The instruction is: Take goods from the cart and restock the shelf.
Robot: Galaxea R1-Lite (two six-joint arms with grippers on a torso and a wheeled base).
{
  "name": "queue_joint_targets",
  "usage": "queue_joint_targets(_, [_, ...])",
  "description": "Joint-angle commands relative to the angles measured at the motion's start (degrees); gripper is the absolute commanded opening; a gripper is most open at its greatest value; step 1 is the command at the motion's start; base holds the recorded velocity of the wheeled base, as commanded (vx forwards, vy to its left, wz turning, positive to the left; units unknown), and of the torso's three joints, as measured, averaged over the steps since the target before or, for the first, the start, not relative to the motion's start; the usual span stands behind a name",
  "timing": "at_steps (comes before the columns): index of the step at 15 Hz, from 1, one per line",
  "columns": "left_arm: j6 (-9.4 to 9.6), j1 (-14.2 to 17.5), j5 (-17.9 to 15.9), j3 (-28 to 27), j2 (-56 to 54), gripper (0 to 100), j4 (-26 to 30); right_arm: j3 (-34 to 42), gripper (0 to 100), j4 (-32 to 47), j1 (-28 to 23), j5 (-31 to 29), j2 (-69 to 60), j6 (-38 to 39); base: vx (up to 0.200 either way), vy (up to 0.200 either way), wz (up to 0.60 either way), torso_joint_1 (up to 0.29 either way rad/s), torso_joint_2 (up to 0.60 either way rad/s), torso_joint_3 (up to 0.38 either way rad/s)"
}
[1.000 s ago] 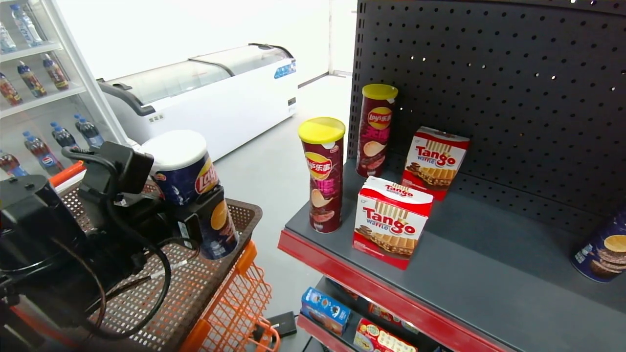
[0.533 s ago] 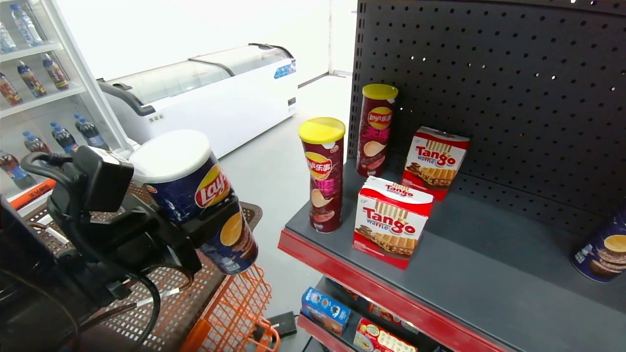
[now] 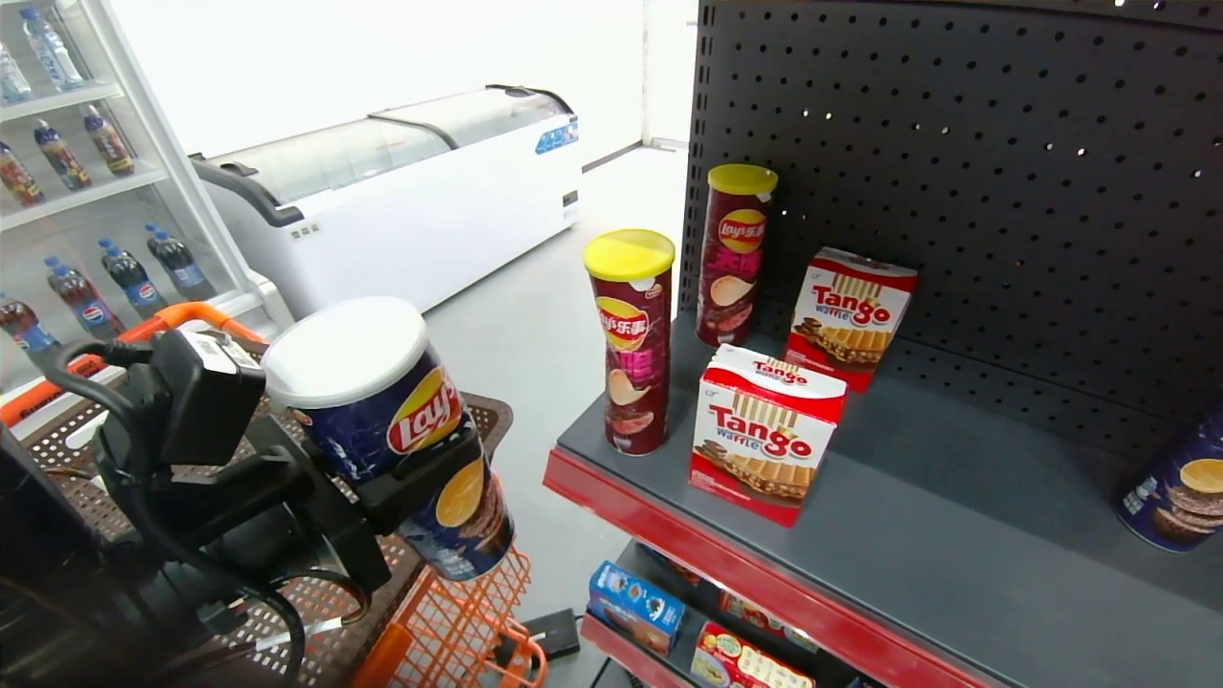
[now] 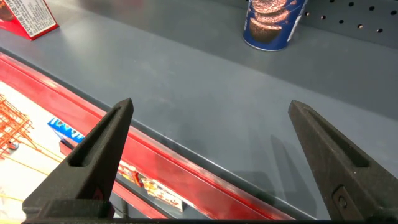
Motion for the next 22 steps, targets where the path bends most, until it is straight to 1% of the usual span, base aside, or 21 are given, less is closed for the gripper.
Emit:
queue_joint_targets(1, [-0.01,-1.0,-0.9,0.4,0.4,0,0.1,0.0,100,0.0,0.0,0.0,0.1,0.0,0.000,0.000,0.00,0.000,0.00,0.000])
queue_joint_targets(2, [-0.01,-1.2,-1.2,0.2,0.4,0,0.1,0.0,100,0.1,0.1,0.4,0.1,-0.3,0.000,0.000,0.00,0.000,0.00,0.000])
queue_joint_targets(4, [-0.01,-3.4,-1.2,0.1,0.5,0,0.8,0.0,100,0.0,0.0,1.1,0.1,-0.2,0.000,0.000,0.00,0.000,0.00,0.000])
queue_joint_targets(5, [-0.01,-4.9,-1.2,-0.3,0.2,0,3.3,0.0,100,0.0,0.0,1.1,0.1,-0.2,0.000,0.000,0.00,0.000,0.00,0.000])
queue_joint_targets(6, [-0.01,-5.5,-1.2,-0.4,0.2,0,4.2,0.0,100,0.0,0.1,1.1,0.1,-0.2,0.000,0.000,0.00,0.000,0.00,0.000])
queue_joint_targets(7, [-0.01,-7.4,-1.2,-1.7,-0.1,0,7.7,0.0,100,0.1,0.1,1.4,0.1,-0.4,0.000,0.000,0.00,0.000,0.00,0.000])
queue_joint_targets(8, [-0.01,-8.0,-1.3,-2.6,-0.2,0,9.0,0.0,100,0.1,0.1,1.4,0.1,-0.4,0.000,0.000,0.00,0.000,0.00,0.000])
queue_joint_targets(9, [-0.01,-9.0,-1.5,-3.3,-0.2,0,9.1,0.0,100,0.1,0.1,1.5,0.1,-0.4,0.000,0.000,0.00,0.000,0.00,0.000])
queue_joint_targets(10, [-0.01,-10.1,-3.3,-3.6,-0.1,0,9.2,0.0,100,0.0,0.1,1.4,0.1,-0.4,0.000,0.000,0.00,0.000,0.00,0.000])
queue_joint_targets(11, [-0.01,-10.1,-5.4,-3.6,0.2,0,9.2,0.0,100,0.1,0.1,1.5,0.1,-0.4,0.000,0.000,0.00,0.000,0.00,0.000])
queue_joint_targets(15, [-0.01,-10.7,-6.7,-4.4,1.2,0,9.2,0.0,100,0.0,0.1,1.5,0.1,-0.4,0.000,0.000,0.00,0.000,0.00,0.000])
queue_joint_targets(16, [-0.01,-11.0,-8.4,-4.3,1.1,0,9.2,0.0,100,0.0,0.1,1.5,0.1,-0.4,0.000,0.000,0.00,0.000,0.00,0.000])
queue_joint_targets(20, [-0.10,-11.0,-14.3,-4.1,1.0,0,9.3,0.0,100,0.1,0.1,1.5,0.1,-0.4,0.000,0.000,-0.60,-0.004,0.00,0.004])
queue_joint_targets(22, [-0.10,-11.0,-15.1,-4.3,1.0,0,10.6,0.0,100,0.1,0.1,1.5,0.1,-0.4,0.000,0.000,-0.60,0.007,0.00,0.002])
